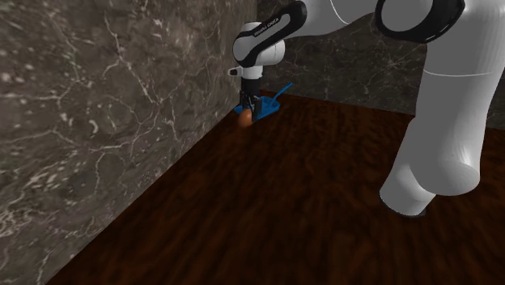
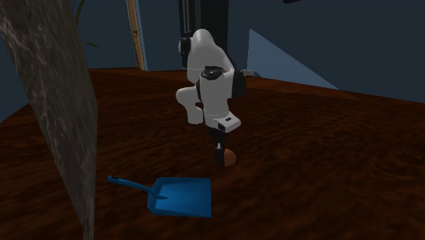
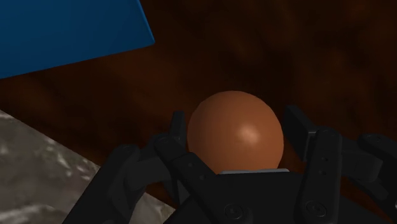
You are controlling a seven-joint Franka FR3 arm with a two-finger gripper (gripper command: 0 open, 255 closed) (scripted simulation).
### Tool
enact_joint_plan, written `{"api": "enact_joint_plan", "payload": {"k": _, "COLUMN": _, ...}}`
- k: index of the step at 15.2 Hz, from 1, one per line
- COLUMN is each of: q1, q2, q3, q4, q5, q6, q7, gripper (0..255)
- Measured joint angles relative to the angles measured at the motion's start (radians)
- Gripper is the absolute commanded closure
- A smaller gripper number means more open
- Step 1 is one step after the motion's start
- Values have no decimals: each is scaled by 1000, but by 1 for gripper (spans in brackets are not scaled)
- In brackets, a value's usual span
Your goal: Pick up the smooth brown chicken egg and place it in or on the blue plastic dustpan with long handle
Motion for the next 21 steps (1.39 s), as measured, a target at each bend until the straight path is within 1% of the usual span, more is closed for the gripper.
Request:
{"api": "enact_joint_plan", "payload": {"k": 7, "q1": 2, "q2": -41, "q3": -5, "q4": 41, "q5": -21, "q6": -79, "q7": 21, "gripper": 255}}
{"api": "enact_joint_plan", "payload": {"k": 21, "q1": 1, "q2": -87, "q3": -11, "q4": 170, "q5": -46, "q6": -249, "q7": 55, "gripper": 255}}
